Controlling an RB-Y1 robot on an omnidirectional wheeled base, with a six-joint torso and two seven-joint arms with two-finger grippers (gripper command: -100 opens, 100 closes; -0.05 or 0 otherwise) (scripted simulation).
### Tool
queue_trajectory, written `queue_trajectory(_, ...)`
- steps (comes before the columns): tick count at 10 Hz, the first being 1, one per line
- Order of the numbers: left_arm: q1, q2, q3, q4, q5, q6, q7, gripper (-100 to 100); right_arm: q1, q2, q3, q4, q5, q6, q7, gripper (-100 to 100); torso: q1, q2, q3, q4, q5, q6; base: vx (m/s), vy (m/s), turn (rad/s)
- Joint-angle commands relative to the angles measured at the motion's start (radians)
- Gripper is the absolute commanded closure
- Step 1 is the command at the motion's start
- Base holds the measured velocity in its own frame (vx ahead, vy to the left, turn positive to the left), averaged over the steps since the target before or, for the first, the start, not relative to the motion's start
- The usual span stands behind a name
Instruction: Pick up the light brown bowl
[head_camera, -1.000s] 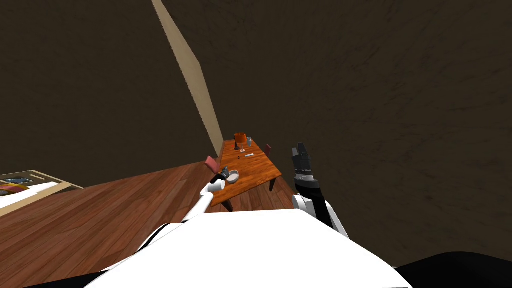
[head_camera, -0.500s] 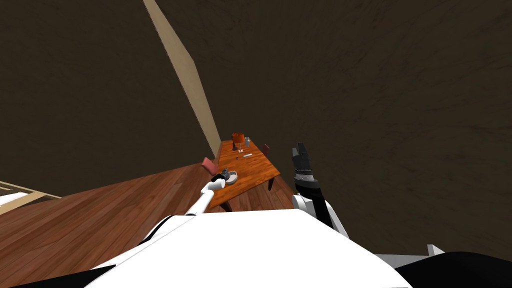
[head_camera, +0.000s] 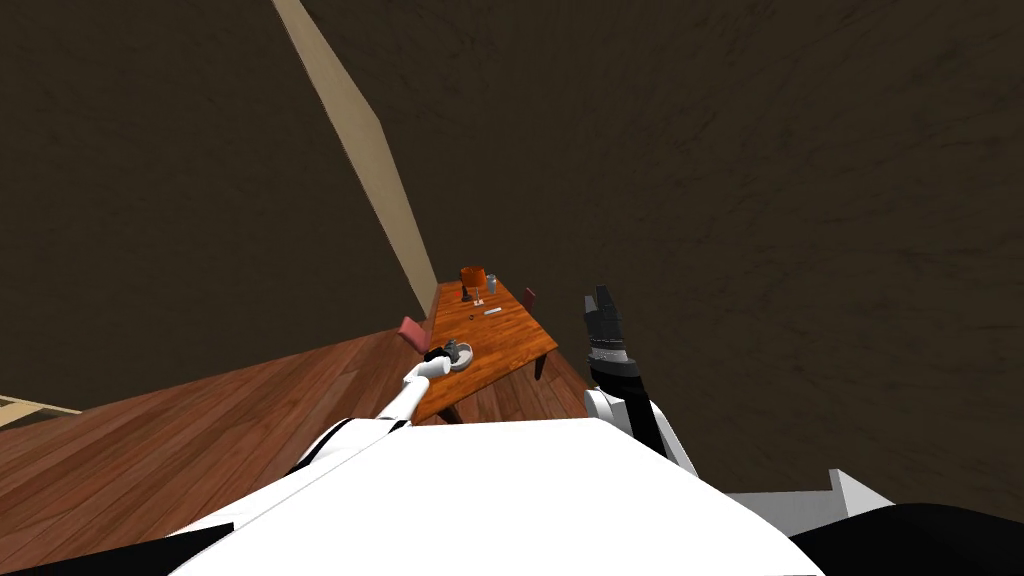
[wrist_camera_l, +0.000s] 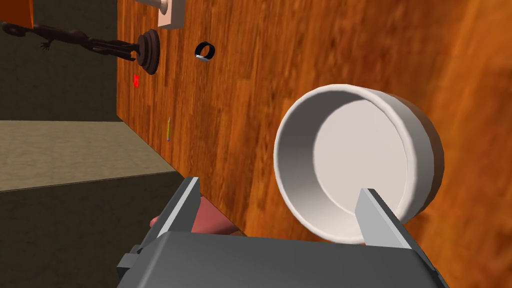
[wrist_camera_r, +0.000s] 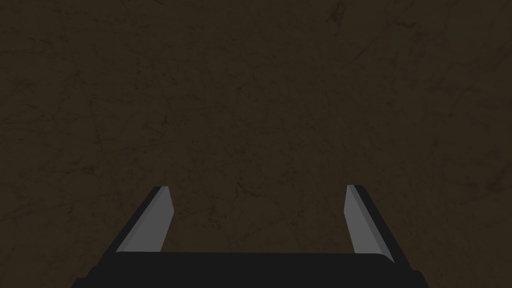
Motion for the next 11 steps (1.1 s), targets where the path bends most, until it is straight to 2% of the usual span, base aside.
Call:
queue_trajectory(1, -0.013, 0.002, 0.0, 0.043, 0.008, 0.02, 0.001, -100, 0.0, 0.0, 0.0, 0.0, 0.0, 0.0, 0.0, 0, 0.0, 0.0, 0.0, 0.0, 0.0, 0.0, 0.003, 0.014, -0.079)
queue_trajectory(2, -0.043, 0.008, -0.001, 0.068, 0.026, 0.051, 0.002, -100, 0.0, 0.0, 0.0, 0.0, 0.0, 0.0, 0.0, 0, 0.0, 0.0, 0.0, 0.0, 0.0, -0.001, -0.001, 0.016, -0.122)
queue_trajectory(4, -0.043, 0.008, -0.001, 0.102, 0.026, 0.051, 0.002, -100, 0.0, 0.0, 0.0, 0.0, 0.0, 0.0, 0.0, 0, 0.0, 0.0, 0.0, 0.0, 0.0, -0.001, 0.001, 0.011, -0.023)
queue_trajectory(5, -0.071, 0.013, -0.003, 0.155, 0.043, 0.081, 0.002, -100, 0.0, 0.0, 0.0, 0.0, 0.0, 0.0, 0.0, 0, 0.0, 0.0, 0.0, 0.0, 0.0, -0.001, 0.001, 0.009, -0.099)
queue_trajectory(6, -0.097, 0.017, -0.005, 0.185, 0.06, 0.109, 0.003, -100, 0.0, 0.0, 0.0, 0.0, 0.0, 0.0, 0.0, 0, 0.0, 0.0, 0.0, 0.0, 0.0, 0.0, 0.002, 0.027, -0.17)
queue_trajectory(7, -0.097, 0.017, -0.005, 0.202, 0.06, 0.109, 0.003, -100, 0.0, 0.0, 0.0, 0.0, 0.0, 0.0, 0.0, 0, 0.001, 0.0, 0.0, 0.0, 0.0, 0.0, 0.003, 0.027, -0.075)
queue_trajectory(8, -0.097, 0.017, -0.005, 0.185, 0.06, 0.109, 0.003, -100, 0.0, 0.0, 0.0, 0.0, 0.0, 0.0, 0.0, 0, 0.001, 0.0, 0.0, 0.0, 0.0, -0.001, 0.001, 0.011, 0.019)
queue_trajectory(9, -0.097, 0.017, -0.005, 0.209, 0.06, 0.109, 0.003, -100, 0.0, 0.0, 0.0, 0.0, 0.0, 0.0, 0.0, 0, 0.0, 0.0, 0.0, 0.0, 0.0, -0.001, 0.0, -0.002, 0.013)
queue_trajectory(11, -0.097, 0.017, -0.005, 0.212, 0.06, 0.109, 0.003, -100, 0.0, 0.0, 0.0, 0.0, 0.0, 0.0, 0.0, 0, -0.001, 0.0, 0.0, 0.0, 0.0, -0.001, 0.0, 0.0, 0.0)
